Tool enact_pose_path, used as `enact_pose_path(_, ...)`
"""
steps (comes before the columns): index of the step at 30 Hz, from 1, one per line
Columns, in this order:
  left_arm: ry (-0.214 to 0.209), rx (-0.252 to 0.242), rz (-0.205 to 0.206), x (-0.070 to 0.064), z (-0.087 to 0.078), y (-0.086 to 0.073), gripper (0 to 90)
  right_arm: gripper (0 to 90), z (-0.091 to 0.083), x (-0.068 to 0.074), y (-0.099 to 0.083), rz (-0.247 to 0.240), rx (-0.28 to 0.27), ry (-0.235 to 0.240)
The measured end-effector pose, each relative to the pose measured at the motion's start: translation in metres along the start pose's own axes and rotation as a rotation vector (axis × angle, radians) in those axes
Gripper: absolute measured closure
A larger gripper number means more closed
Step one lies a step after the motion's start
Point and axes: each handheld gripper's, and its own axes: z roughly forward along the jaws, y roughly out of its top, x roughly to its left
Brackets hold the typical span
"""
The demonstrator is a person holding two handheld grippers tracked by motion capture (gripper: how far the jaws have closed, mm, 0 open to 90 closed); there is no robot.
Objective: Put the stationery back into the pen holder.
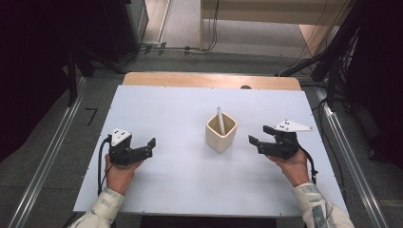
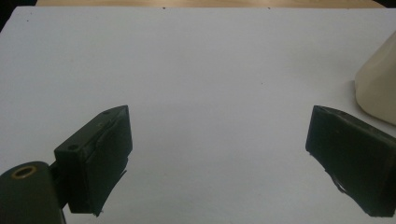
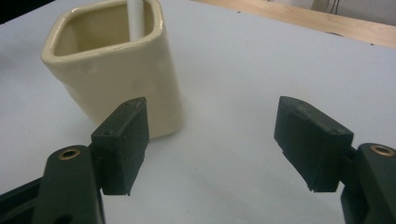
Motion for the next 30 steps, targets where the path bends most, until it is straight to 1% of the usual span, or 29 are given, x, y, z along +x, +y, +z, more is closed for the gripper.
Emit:
enact_pose_path(5, -0.002, -0.006, 0.000, 0.001, -0.005, -0.001, 7.9, 24.7, -0.006, -0.005, -0.007, 0.003, 0.006, -0.029)
enact_pose_path(6, -0.002, -0.006, 0.000, 0.001, -0.005, -0.001, 7.9, 24.7, -0.006, -0.005, -0.007, 0.003, 0.006, -0.029)
enact_pose_path(12, -0.003, -0.011, -0.002, 0.002, -0.011, -0.004, 7.9, 24.7, -0.015, -0.014, -0.019, 0.018, 0.029, -0.075)
enact_pose_path(16, -0.001, -0.011, 0.000, 0.002, -0.014, -0.005, 7.9, 24.7, -0.021, -0.019, -0.025, 0.038, 0.031, -0.097)
enact_pose_path(21, 0.005, -0.003, 0.005, 0.002, -0.016, -0.007, 7.9, 24.7, -0.029, -0.024, -0.033, 0.053, 0.044, -0.132)
enact_pose_path(24, 0.007, -0.001, 0.006, 0.002, -0.017, -0.009, 7.9, 24.7, -0.034, -0.027, -0.039, 0.047, 0.050, -0.164)
enact_pose_path(27, 0.013, -0.005, 0.006, 0.002, -0.018, -0.010, 8.0, 24.7, -0.039, -0.029, -0.043, 0.051, 0.050, -0.181)
enact_pose_path(30, 0.012, -0.004, 0.007, 0.002, -0.019, -0.011, 8.0, 24.7, -0.044, -0.031, -0.046, 0.060, 0.045, -0.186)
